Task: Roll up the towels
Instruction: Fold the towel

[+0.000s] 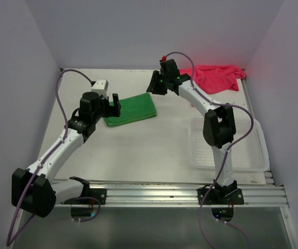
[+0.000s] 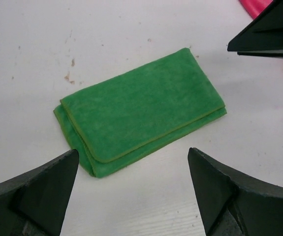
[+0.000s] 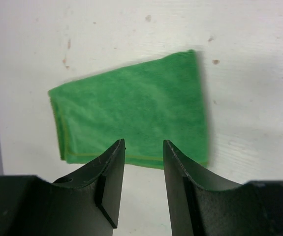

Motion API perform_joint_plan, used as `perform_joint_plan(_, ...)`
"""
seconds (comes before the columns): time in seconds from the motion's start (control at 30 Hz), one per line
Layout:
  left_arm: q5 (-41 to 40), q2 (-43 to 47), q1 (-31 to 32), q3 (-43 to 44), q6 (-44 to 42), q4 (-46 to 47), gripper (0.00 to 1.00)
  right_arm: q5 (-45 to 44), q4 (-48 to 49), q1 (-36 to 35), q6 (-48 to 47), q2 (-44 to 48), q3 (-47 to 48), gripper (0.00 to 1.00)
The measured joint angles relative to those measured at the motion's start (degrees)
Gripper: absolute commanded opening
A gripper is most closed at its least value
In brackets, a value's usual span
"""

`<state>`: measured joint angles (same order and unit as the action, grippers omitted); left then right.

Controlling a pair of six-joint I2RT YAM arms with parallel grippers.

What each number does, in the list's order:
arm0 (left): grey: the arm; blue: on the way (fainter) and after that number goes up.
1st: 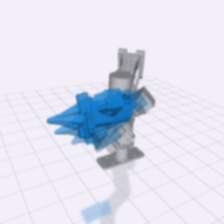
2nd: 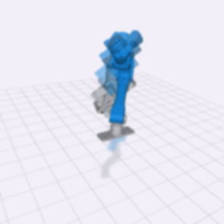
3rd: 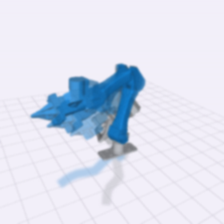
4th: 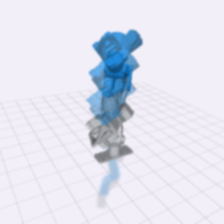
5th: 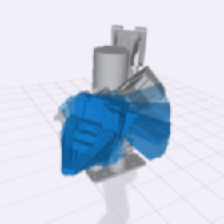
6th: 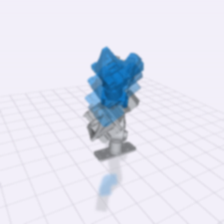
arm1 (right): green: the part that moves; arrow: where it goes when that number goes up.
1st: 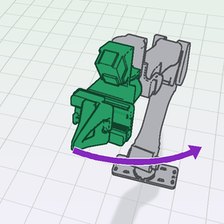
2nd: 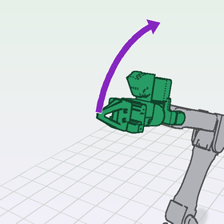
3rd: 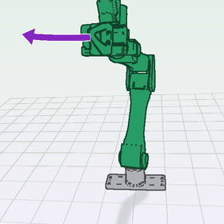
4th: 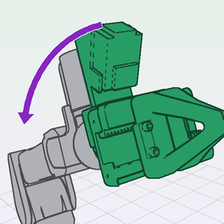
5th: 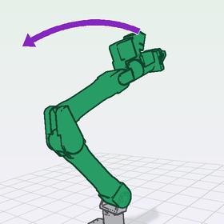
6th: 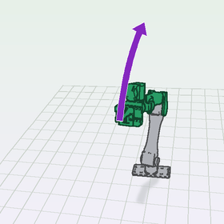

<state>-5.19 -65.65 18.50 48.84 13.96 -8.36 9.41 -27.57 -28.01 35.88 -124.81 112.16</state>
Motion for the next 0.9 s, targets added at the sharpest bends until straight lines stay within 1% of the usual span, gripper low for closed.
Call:
perform_joint_plan(0.1,2.7,-6.0,0.0,5.9,0.2,0.2,1.00,-2.3,-0.3,1.5,-0.9,1.1,-3.0,0.41)
perform_joint_plan(0.23,6.3,-12.7,0.0,12.9,0.6,0.2,1.00,-2.5,-2.2,2.1,-1.7,0.4,-4.8,0.43)
perform_joint_plan(0.27,7.2,-14.8,0.0,15.2,1.0,0.2,1.00,-2.4,-2.5,2.1,-1.9,0.1,-4.9,0.46)
perform_joint_plan(0.37,10.6,-22.2,-0.1,23.8,2.6,-0.2,1.00,-2.4,-2.4,2.1,-2.5,-0.6,-5.1,0.48)
perform_joint_plan(0.43,13.0,-27.2,-0.1,29.4,4.0,-0.2,1.00,-2.4,-2.4,2.1,-2.8,-0.8,-5.8,0.48)
perform_joint_plan(0.53,15.7,-32.4,-0.1,34.3,6.1,-0.3,0.99,-2.2,-2.2,2.1,-2.9,-1.9,-6.2,0.48)
perform_joint_plan(0.63,17.7,-37.6,-0.1,38.3,7.6,-0.4,0.99,-1.7,-1.7,2.1,-2.9,-3.1,-7.5,0.48)
perform_joint_plan(0.73,19.6,-42.1,-0.1,41.3,8.9,-0.5,0.95,-0.8,-1.3,2.2,-2.7,-3.8,-9.3,0.48)
perform_joint_plan(0.9,22.4,-47.4,0.0,42.2,11.3,-0.5,0.94,0.9,0.2,2.2,-2.0,-4.3,-12.4,0.43)
